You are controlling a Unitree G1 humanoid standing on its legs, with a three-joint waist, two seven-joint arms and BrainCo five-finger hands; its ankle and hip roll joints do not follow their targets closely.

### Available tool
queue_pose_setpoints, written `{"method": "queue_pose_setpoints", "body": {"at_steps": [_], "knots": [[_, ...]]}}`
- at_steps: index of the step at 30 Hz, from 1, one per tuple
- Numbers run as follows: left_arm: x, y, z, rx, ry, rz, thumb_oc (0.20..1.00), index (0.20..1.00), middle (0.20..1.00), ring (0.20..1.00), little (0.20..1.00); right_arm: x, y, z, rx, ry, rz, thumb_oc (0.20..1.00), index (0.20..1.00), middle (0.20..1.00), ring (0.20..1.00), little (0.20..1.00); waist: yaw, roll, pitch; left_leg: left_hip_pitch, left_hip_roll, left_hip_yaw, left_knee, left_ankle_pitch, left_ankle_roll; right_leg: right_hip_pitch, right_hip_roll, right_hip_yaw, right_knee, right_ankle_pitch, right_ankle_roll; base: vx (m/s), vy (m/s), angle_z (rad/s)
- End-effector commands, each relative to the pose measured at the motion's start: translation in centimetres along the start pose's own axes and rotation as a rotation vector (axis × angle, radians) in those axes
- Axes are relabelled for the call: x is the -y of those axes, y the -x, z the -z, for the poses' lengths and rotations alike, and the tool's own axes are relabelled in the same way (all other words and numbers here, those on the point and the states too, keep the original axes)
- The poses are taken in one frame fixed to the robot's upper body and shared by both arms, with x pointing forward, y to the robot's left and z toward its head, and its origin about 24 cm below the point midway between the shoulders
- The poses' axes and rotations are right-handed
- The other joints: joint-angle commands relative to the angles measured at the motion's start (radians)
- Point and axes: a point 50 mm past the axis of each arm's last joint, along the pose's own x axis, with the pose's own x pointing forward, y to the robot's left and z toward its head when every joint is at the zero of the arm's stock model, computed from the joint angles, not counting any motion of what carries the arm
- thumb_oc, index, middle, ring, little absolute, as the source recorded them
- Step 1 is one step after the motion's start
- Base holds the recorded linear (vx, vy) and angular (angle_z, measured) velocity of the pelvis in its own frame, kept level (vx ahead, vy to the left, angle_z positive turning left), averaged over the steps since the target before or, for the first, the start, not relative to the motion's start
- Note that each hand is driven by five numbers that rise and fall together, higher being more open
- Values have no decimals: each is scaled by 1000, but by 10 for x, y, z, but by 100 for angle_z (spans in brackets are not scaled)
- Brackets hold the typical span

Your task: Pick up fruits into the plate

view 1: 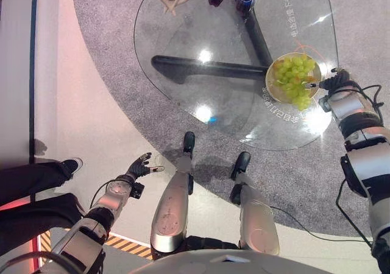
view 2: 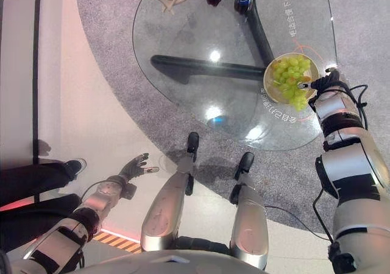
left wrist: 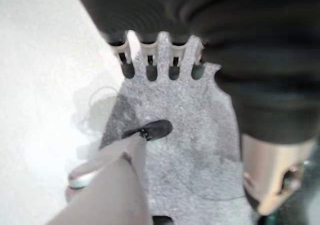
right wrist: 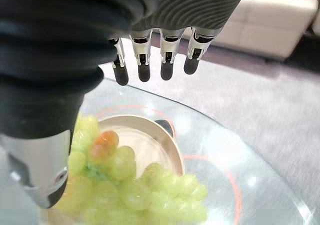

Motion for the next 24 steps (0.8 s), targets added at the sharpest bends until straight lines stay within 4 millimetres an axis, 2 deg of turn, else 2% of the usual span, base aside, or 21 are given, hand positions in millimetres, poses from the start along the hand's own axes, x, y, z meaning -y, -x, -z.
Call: {"method": "queue_pose_setpoints", "body": {"at_steps": [1,3,5,7,9,10,12,15,17,24], "knots": [[-4,6,28,-104,102,-23,1000,1000,1000,1000,1000,-3,4,7,92,-159,-51,1000,1000,1000,1000,1000,-37,-86,-48,87,-38,77,61,-197,32,-10,41,34,52,-20,-33,125,2,1],[-3,9,38,-139,131,-23,1000,1000,1000,1000,1000,-30,13,23,79,-294,-158,1000,1000,1000,1000,1000,-52,-99,-80,118,-33,89,50,-204,28,20,40,45,37,-20,-31,153,13,-5],[2,14,52,-180,183,-12,1000,1000,1000,1000,1000,-74,32,52,50,-465,-301,1000,1000,1000,1000,1000,-78,-110,-127,155,-26,107,46,-216,25,56,38,61,21,-21,-29,176,23,-25],[6,17,59,-198,204,-11,1000,1000,1000,1000,1000,-95,45,70,41,-504,-357,1000,1000,1000,1000,1000,-89,-115,-154,173,-23,114,43,-221,25,75,38,70,12,-21,-27,138,5,-19],[13,22,73,-241,201,3,1000,1000,1000,1000,1000,-118,66,104,-10,-560,-427,1000,1000,1000,1000,1000,-102,-117,-194,198,-21,122,41,-229,26,101,37,79,3,-23,-23,183,-4,-12],[20,28,84,-273,209,15,1000,1000,1000,1000,1000,-138,85,130,-62,-588,-487,1000,1000,1000,1000,1000,-111,-118,-228,220,-20,130,42,-234,26,125,36,86,-1,-26,-21,215,2,-10],[25,33,94,-298,225,34,1000,1000,1000,1000,1000,-153,102,149,-120,-632,-537,1000,1000,1000,1000,1000,-118,-116,-261,248,-20,136,37,-241,27,149,38,92,-7,-31,-21,174,13,-11],[30,38,103,-327,230,49,1000,1000,1000,1000,1000,-166,118,166,-177,-669,-575,1000,1000,1000,1000,1000,-124,-115,-286,267,-22,140,36,-246,28,169,40,96,-11,-35,-22,117,8,-12],[44,51,125,-408,261,75,1000,1000,1000,1000,1000,-196,158,203,-331,-760,-655,1000,1000,1000,1000,1000,-140,-110,-344,314,-24,149,27,-255,29,212,43,108,-25,-40,-22,219,21,-23],[65,70,152,-527,345,101,1000,1000,1000,1000,1000,-215,212,257,-543,-719,-742,1000,1000,1000,1000,1000,-163,-90,-395,381,-29,165,8,-270,34,277,42,116,-50,-46,-24,79,28,-14]]}}
